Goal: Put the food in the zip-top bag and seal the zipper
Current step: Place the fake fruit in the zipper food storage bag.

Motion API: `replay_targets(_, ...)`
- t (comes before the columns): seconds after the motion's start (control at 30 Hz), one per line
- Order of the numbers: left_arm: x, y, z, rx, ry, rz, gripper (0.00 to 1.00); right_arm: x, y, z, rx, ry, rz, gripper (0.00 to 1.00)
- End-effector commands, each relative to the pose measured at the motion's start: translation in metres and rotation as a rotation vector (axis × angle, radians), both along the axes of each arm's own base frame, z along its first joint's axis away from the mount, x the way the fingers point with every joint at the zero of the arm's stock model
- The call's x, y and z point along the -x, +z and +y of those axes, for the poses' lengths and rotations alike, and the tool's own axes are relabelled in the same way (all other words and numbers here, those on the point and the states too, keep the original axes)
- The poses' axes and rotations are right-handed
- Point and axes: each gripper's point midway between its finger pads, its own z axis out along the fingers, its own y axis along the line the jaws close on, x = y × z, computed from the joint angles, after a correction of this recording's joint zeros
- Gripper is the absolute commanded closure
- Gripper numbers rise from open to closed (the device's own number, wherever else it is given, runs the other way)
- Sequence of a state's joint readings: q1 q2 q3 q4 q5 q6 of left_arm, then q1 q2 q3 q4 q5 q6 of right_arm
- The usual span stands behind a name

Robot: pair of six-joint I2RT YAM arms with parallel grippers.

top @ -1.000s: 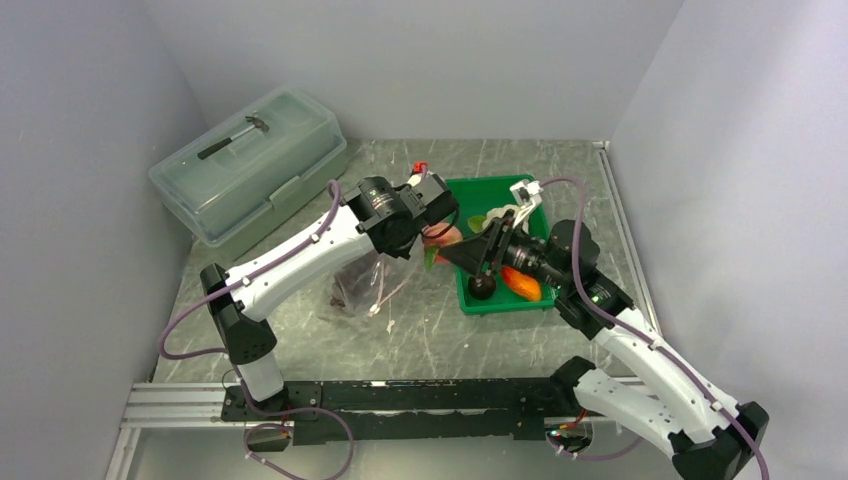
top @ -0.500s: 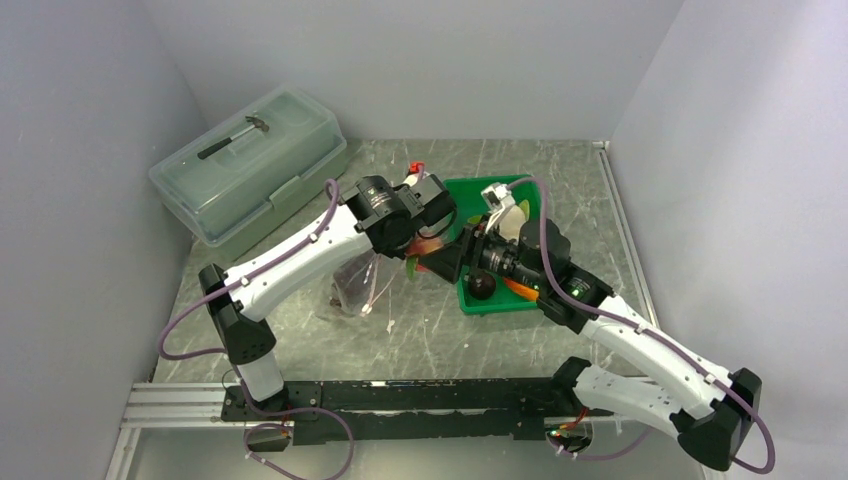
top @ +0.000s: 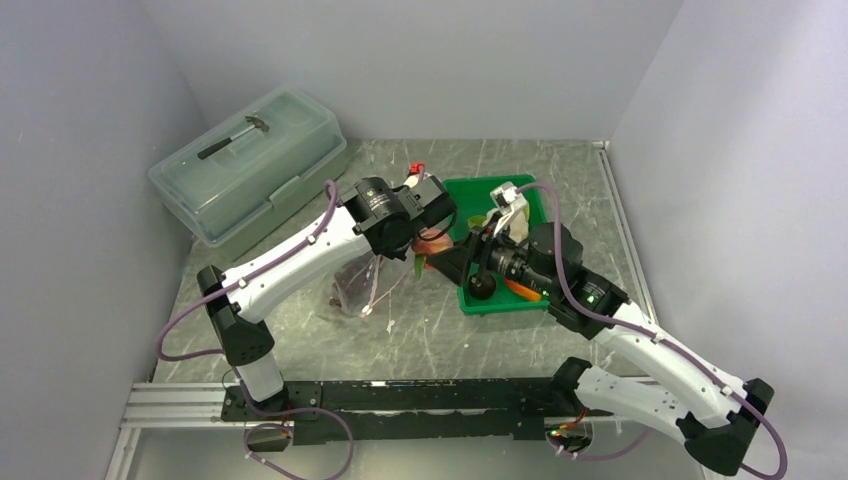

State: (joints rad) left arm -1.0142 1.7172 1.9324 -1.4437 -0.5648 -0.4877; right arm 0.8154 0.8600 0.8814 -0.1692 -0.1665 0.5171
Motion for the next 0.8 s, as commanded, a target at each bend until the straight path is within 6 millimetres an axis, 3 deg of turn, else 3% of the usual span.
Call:
replay_targets(0.0, 0.002, 0.023, 0.0, 0.076, 0.012, -0.053, 1.0, -0.002, 0.019, -0.01, -0.001, -0.044, -0.063, 0.82)
replay_targets(0.33, -0.003, 0.028, 0.009, 0.005, 0.038, -0.07, 1.0, -0.006, 0.013, -0.022, 0.036, -0.108, -0.065, 0.82)
replay_targets(0.77, -0.007, 0.029, 0.007, -0.051, 0.043, -0.078, 1.0, 0.006, 0.042, -0.017, -0.012, -0.048, -0.112, 0.82)
